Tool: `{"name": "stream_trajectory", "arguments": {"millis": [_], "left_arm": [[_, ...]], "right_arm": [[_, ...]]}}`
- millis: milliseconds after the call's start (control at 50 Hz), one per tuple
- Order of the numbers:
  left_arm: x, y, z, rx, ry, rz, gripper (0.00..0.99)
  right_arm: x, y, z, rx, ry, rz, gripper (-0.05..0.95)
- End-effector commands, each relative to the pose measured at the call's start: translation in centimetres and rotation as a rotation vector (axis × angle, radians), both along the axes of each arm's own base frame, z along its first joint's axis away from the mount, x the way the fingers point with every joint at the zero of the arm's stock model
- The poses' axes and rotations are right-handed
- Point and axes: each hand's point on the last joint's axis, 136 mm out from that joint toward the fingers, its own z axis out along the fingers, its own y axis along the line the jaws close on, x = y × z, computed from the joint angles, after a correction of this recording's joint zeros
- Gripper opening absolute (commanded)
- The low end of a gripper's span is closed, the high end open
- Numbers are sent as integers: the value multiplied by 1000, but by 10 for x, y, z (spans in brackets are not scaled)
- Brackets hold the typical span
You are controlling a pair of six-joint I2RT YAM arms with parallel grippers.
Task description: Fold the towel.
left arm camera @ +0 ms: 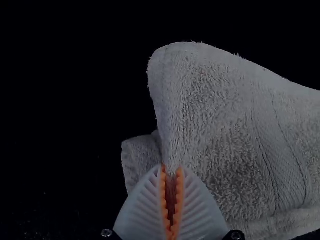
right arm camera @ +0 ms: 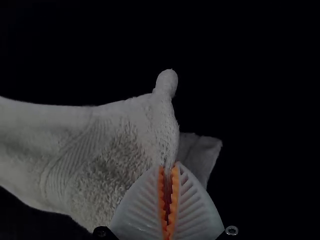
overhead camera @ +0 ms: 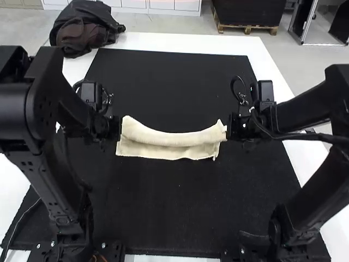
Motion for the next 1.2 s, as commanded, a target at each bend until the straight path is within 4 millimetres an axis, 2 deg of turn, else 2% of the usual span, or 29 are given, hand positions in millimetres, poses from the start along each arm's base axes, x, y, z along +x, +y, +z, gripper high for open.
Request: {"name": "stream_trajectory", "arguments": {"millis": [0,180,400,760,860,900,920,1000,1060,1080,1120,1140,1180], "left_arm": [[-4,5,2,10,-13,13,23],[-9,6,-4,21,-3,21,23],[-3,7,3,28,-46,26,23],[-2,20,3,86,-99,81,23],[-5,20,1,88,-101,82,25],[-5,19,1,88,-102,81,75],[-6,20,0,87,-98,82,138],[-8,19,-2,86,-86,80,485],[-9,20,-3,82,-80,86,636],[-10,20,-4,80,-74,87,751],[-10,20,-5,80,-69,88,933],[-10,20,-5,80,-71,89,977],[-10,21,-5,79,-70,94,979]], "right_arm": [[-8,-3,-1,19,10,-12,-28],[-17,-4,-12,15,36,-11,-28],[-17,-2,-14,17,18,-3,-28],[-13,0,-34,15,31,4,-16],[-14,-1,-38,10,40,4,84],[-14,-1,-39,5,40,6,159],[-13,-2,-39,2,40,3,223],[-11,-3,-39,-8,34,-1,434],[-10,-6,-38,-11,32,-11,561],[-10,-6,-38,-10,32,-10,643],[-10,-6,-39,-12,38,-12,736],[-10,-6,-39,-11,38,-11,775],[-10,-6,-38,-11,36,-10,867]]}}
